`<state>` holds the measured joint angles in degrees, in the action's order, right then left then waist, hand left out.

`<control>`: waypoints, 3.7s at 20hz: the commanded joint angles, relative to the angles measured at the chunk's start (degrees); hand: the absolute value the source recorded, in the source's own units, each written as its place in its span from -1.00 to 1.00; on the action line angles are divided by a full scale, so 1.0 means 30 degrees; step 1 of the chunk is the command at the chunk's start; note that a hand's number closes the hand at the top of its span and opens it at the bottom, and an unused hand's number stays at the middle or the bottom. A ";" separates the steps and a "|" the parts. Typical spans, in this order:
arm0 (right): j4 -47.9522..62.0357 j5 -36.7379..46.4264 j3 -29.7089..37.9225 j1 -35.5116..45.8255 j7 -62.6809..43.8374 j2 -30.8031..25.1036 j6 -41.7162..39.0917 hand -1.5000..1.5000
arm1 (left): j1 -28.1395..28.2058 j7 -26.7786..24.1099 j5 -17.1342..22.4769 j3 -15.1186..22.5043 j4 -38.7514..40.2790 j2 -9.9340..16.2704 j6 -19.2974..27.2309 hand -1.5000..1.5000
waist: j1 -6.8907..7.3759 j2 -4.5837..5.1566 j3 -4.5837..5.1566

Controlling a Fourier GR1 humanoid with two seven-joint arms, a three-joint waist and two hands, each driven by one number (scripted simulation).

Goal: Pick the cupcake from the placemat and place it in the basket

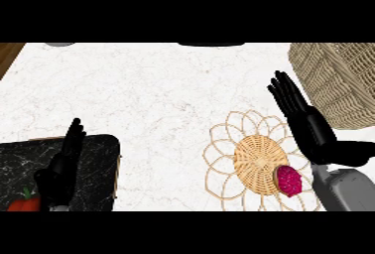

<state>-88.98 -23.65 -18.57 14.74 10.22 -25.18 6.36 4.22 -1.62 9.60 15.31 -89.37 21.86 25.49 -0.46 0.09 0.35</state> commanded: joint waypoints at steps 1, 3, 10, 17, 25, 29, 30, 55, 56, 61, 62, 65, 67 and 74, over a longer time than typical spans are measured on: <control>0.0689 -0.1048 0.2105 -0.1598 0.1901 -0.0239 -0.1522 1.00 | -0.0592 0.0301 0.0008 -0.0560 0.0333 0.0271 -0.0947 0.00 | 0.0078 -0.0024 -0.0127; 0.0706 -0.2350 0.3208 -0.4452 0.5221 -0.0215 -0.2422 1.00 | -0.1221 0.1369 -0.0229 -0.0507 0.0602 0.0943 -0.0733 0.00 | -0.0518 -0.0008 -0.0192; -0.1632 0.0375 0.3725 -0.5747 1.4210 0.2850 -0.1985 -1.00 | -0.2642 0.3676 0.0281 -0.0140 0.1097 0.1722 -0.2324 0.00 | -0.0872 -0.0139 -0.0171; -0.4757 0.4938 0.3925 -0.9903 0.9519 0.2150 0.6107 -1.00 | -0.4219 0.4201 0.0313 -0.0731 0.2286 0.2073 -0.2902 0.00 | -0.1143 -0.0111 0.0006; -0.6810 0.8931 0.5779 -1.5678 0.3308 -0.6072 0.4543 -1.00 | -0.4202 0.4499 0.0609 -0.0894 0.2088 0.2004 -0.3083 0.00 | -0.1116 -0.0100 0.0097; -0.9904 0.8568 0.6070 -1.8457 0.1287 -0.8997 0.1558 -1.00 | -0.4262 0.4572 0.0787 -0.1208 0.2377 0.2273 -0.3469 0.00 | -0.0993 -0.0139 0.0033; -1.0927 0.8295 0.6486 -1.8381 -0.0035 -0.9574 0.1176 -1.00 | -0.4341 0.4254 0.0530 -0.0918 0.2435 0.1771 -0.3241 0.00 | -0.0724 -0.0082 0.0020; -1.3471 1.3712 0.6202 -1.7500 -0.4327 -0.1639 -0.1538 -1.00 | -0.5923 0.4066 -0.1710 -0.1938 0.4225 -0.0662 -0.4942 0.00 | 0.0101 -0.0035 -0.0119; -1.2573 1.3128 0.6537 -1.6083 -0.5158 -0.1939 -0.2002 -1.00 | -0.5548 0.3090 -0.0849 -0.2993 0.4958 0.0327 -0.6403 0.00 | 0.0198 -0.0008 -0.0115; -1.1047 1.4198 0.6234 -1.4685 -0.4555 -0.0689 -0.2835 -1.00 | -0.4901 0.3635 -0.1854 -0.2956 0.4032 -0.0268 -0.6100 0.00 | 0.0151 -0.0031 -0.0118; -0.9602 1.4106 0.6567 -1.3676 -0.4349 -0.0848 -0.3008 -1.00 | -0.6575 0.4593 -0.1616 -0.3249 0.4704 -0.0469 -0.6207 0.00 | 0.0125 -0.0012 -0.0120; -1.0837 1.6430 0.4491 -1.3750 -0.5682 0.1122 -0.2141 -1.00 | -0.5579 0.4236 -0.2229 -0.2968 0.3892 -0.1110 -0.5972 0.00 | 0.0103 -0.0033 -0.0116; -0.9708 1.5503 0.6241 -1.3353 -0.4621 0.0775 -0.3134 -1.00 | -0.4788 0.5593 -0.2446 -0.3297 0.2261 -0.0595 -0.6404 0.00 | 0.0114 -0.0049 -0.0120; -0.7375 1.8422 0.4154 -1.1291 -0.4540 0.2764 -0.2518 -1.00 | -0.4820 0.4386 -0.3019 -0.4185 0.3264 -0.1285 -0.6563 0.00 | 0.0173 -0.0024 -0.0119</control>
<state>-116.48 28.43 -4.02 -24.39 -2.89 -19.39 -1.23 -10.68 12.33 1.51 4.00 -80.15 18.83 5.69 -0.12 -0.04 0.01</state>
